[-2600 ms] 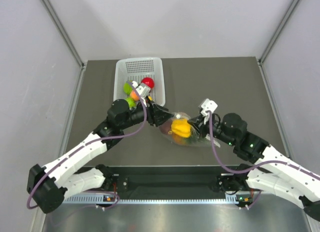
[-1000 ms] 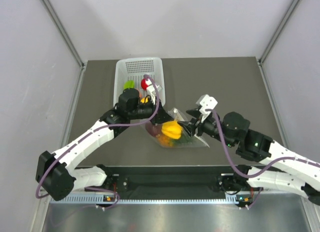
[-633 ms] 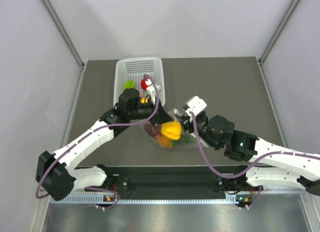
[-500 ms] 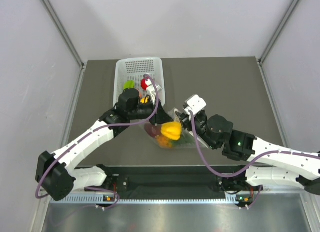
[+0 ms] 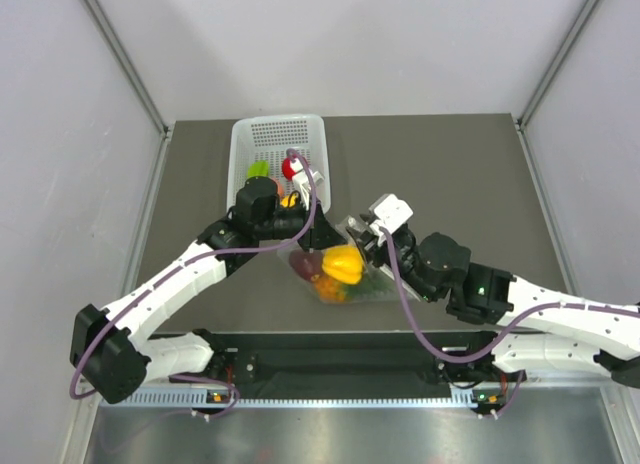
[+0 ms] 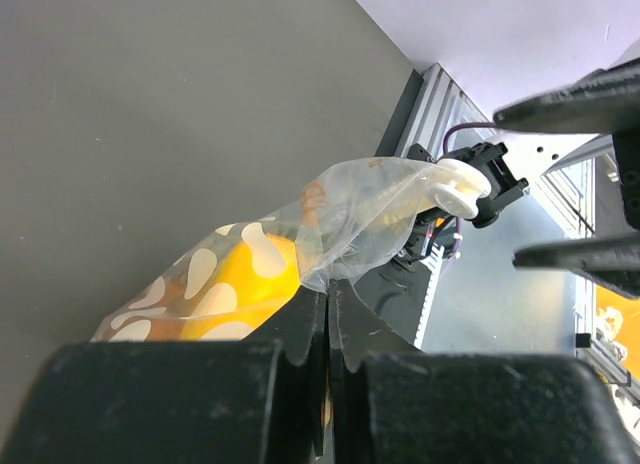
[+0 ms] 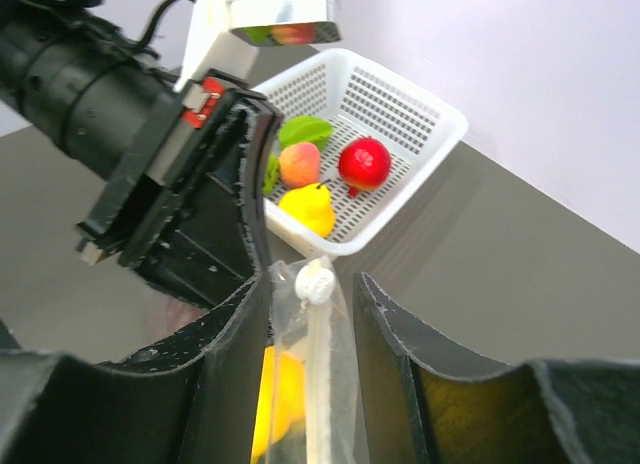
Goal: Open the zip-top bag and remove the fake food
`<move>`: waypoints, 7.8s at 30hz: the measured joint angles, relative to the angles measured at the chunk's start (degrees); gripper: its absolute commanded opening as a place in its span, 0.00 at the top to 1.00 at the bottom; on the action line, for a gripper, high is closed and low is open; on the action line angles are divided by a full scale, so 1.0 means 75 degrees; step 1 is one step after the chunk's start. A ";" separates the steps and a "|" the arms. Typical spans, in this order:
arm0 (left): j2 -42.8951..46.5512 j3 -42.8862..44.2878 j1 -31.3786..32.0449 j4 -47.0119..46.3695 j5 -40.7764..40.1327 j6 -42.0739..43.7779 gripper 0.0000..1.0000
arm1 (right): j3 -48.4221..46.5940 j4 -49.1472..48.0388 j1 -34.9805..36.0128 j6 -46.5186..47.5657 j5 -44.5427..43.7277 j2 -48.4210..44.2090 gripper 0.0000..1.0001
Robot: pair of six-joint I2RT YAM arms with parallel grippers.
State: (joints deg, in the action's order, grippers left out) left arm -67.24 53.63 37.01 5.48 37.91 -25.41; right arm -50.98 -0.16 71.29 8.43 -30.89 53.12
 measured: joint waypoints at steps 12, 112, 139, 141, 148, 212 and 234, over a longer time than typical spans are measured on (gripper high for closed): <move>0.0017 0.0000 0.0000 0.0032 0.0023 -0.0003 1.00 | -0.0003 -0.0023 0.0047 0.0026 0.0067 0.0621 0.68; -0.0248 0.0361 0.0058 -0.0618 0.1760 0.1437 1.00 | 0.0498 0.0927 -0.1373 -0.0743 0.3622 -0.0938 0.94; 0.1139 -0.0152 -0.1760 0.0044 -0.0487 0.1189 1.00 | 0.1064 0.2294 -0.1445 -0.1358 0.3284 -0.2063 0.94; 0.1303 -0.0256 -0.1801 0.0210 -0.1072 0.1172 1.00 | 0.1099 0.2419 -0.1445 -0.1422 0.3244 -0.2168 0.94; 0.1658 -0.0609 -0.1830 0.0629 -0.2495 0.1169 1.00 | 0.1099 0.2981 -0.1448 -0.1623 0.3136 -0.2296 0.93; 0.3045 -0.2369 -0.1944 -0.1466 0.0425 0.1139 0.77 | -0.0137 0.1189 -0.2393 -0.1052 0.5482 0.1445 1.00; 0.1518 -0.1285 0.0213 -0.2381 -0.1877 -0.0530 0.34 | -0.0764 0.2512 -0.3465 -0.1821 0.2943 0.0586 1.00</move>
State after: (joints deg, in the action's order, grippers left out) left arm -55.86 43.99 38.61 -12.38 23.83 -29.39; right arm -56.71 18.68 45.30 -5.23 -8.82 57.52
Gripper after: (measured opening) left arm 0.658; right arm 0.005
